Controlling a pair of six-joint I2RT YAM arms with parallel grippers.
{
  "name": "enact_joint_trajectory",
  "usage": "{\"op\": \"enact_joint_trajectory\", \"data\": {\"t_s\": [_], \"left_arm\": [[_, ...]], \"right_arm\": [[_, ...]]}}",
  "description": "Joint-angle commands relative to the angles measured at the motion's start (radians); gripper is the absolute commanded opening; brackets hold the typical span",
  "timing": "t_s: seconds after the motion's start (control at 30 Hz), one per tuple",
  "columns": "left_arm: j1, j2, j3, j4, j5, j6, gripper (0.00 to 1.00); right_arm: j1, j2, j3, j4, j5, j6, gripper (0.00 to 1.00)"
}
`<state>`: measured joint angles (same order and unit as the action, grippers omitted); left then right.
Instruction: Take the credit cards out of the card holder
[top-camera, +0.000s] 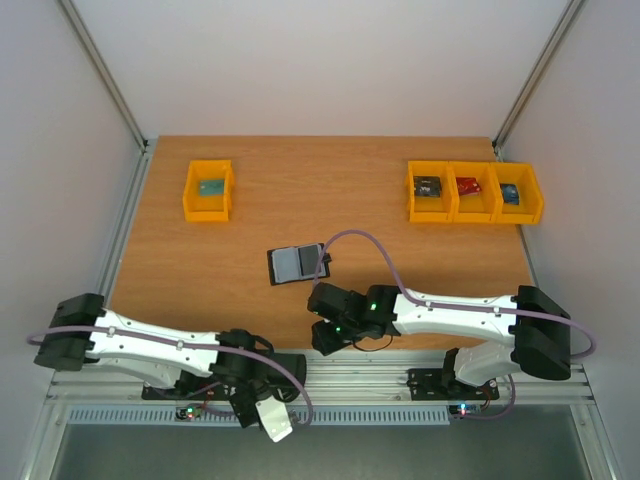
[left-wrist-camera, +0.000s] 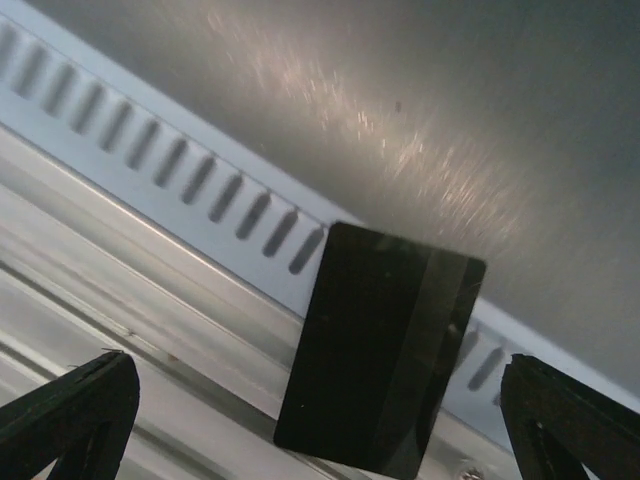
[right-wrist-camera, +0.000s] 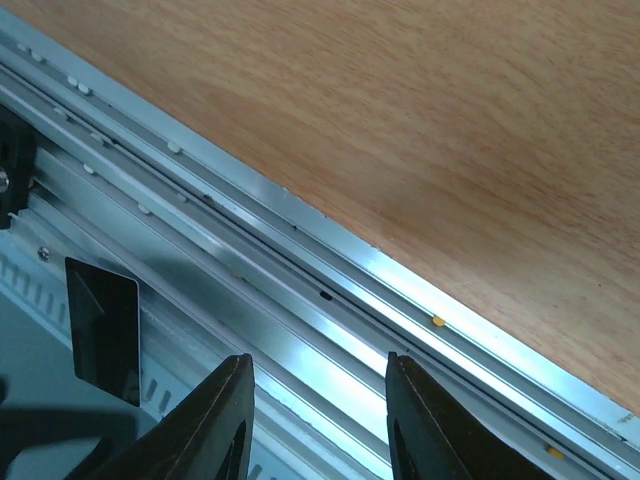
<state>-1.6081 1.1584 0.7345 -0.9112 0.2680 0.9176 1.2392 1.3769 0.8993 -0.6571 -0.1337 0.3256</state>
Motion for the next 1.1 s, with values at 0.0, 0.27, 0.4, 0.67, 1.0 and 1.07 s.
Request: {"op": "enact_joint_trajectory", "data": {"t_s": [0.0, 0.27, 0.4, 0.67, 1.0, 1.07], "left_arm": [[-0.040, 0.020, -0.107, 0.239, -0.156, 0.071, 0.99], [-0.040, -0.139, -0.292, 0.263, -0.047, 0.302, 0.99], [-0.040, -0.114, -0.298, 0.284, -0.069, 0.301, 0.99], [-0.039, -0.067, -0.351, 0.379, -0.160, 0.296, 0.99], [0.050, -0.055, -0.415, 0.544, -0.229, 0.365, 0.98], [0.079, -0.057, -0.409, 0.528, -0.217, 0.381, 0.98]], "right_arm": [[0.011, -0.019, -0.017, 0.020, 0.007, 0.016, 0.36], [0.011, 0.069, -0.025, 0.118, -0.084, 0.032, 0.36], [0.011, 0.102, -0.021, 0.160, -0.110, 0.027, 0.35], [0.010, 0.184, 0.005, 0.236, -0.214, 0.029, 0.35], [-0.057, 0.226, -0.098, 0.483, -0.352, 0.110, 0.34], [-0.063, 0.264, -0.093, 0.497, -0.391, 0.104, 0.35]]}}
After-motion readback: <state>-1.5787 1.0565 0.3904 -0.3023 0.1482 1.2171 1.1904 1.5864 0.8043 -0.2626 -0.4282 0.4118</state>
